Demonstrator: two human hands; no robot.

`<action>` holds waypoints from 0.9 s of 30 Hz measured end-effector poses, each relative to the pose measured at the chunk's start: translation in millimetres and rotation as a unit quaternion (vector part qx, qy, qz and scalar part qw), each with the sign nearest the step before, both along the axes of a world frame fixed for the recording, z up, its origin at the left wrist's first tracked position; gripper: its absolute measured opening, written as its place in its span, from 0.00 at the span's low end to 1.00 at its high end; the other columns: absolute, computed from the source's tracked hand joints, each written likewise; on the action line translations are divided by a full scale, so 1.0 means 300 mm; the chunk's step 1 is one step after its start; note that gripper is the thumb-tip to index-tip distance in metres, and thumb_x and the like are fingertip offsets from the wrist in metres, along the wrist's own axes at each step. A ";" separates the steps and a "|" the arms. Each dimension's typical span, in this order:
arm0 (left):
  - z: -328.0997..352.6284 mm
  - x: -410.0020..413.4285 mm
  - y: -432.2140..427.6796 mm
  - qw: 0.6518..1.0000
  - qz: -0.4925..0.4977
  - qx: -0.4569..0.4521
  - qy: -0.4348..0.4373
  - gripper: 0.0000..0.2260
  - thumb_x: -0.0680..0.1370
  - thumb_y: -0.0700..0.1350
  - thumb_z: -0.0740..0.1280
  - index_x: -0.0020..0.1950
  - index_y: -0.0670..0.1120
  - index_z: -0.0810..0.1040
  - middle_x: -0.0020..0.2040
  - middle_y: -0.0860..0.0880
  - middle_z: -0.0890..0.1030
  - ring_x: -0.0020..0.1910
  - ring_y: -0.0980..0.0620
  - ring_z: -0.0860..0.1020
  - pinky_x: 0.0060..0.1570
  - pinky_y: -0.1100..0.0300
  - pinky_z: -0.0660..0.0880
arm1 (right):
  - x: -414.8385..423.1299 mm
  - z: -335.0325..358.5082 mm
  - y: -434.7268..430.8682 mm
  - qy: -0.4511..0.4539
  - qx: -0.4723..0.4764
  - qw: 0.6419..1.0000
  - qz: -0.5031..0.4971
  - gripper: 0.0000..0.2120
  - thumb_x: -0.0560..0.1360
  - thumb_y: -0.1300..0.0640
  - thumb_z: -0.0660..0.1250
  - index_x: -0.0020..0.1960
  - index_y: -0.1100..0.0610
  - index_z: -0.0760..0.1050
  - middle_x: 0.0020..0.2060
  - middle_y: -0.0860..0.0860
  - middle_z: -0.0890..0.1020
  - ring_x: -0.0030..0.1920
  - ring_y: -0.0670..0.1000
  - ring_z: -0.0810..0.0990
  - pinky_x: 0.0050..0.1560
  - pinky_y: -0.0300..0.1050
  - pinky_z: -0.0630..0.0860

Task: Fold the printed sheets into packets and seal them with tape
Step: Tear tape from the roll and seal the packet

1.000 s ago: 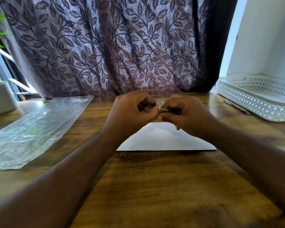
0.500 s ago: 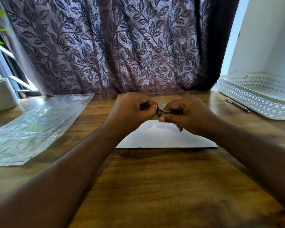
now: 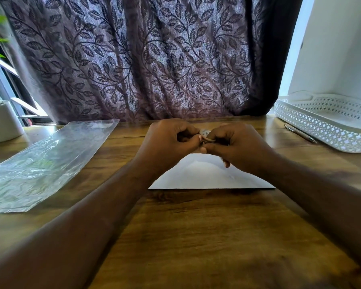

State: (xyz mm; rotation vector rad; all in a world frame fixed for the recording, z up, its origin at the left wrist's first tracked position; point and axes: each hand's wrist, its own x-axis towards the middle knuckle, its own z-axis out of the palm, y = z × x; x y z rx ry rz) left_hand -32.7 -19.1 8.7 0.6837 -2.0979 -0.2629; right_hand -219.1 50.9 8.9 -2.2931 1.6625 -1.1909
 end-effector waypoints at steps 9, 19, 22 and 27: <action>-0.012 -0.031 0.036 0.990 0.004 0.072 0.117 0.04 0.79 0.43 0.70 0.52 0.46 0.83 0.43 0.54 0.85 0.41 0.60 0.83 0.41 0.53 0.83 | 0.017 0.005 -0.009 -0.042 -0.059 0.995 -0.072 0.07 0.75 0.51 0.74 0.41 0.54 0.83 0.25 0.45 0.78 0.24 0.43 0.79 0.24 0.32 0.73; -0.019 -0.042 0.030 0.994 0.020 0.039 0.102 0.03 0.77 0.44 0.72 0.49 0.45 0.83 0.43 0.52 0.85 0.43 0.53 0.84 0.42 0.47 0.82 | 0.038 -0.004 -0.013 0.049 -0.110 0.987 -0.102 0.12 0.73 0.48 0.75 0.39 0.57 0.82 0.31 0.50 0.80 0.30 0.46 0.78 0.33 0.47 0.75; -0.009 -0.038 0.034 0.996 0.034 0.023 0.083 0.03 0.78 0.44 0.71 0.48 0.45 0.83 0.43 0.52 0.84 0.43 0.54 0.82 0.41 0.48 0.82 | 0.038 -0.006 -0.010 0.057 -0.118 0.985 -0.109 0.09 0.73 0.49 0.75 0.40 0.54 0.82 0.30 0.45 0.76 0.31 0.41 0.73 0.31 0.31 0.63; -0.001 -0.043 0.039 0.998 0.045 -0.014 0.038 0.03 0.79 0.42 0.68 0.47 0.44 0.80 0.44 0.51 0.82 0.43 0.54 0.80 0.42 0.51 0.80 | 0.037 -0.002 -0.010 0.066 -0.110 0.986 -0.109 0.07 0.74 0.51 0.75 0.39 0.49 0.79 0.29 0.43 0.74 0.31 0.42 0.72 0.31 0.31 0.60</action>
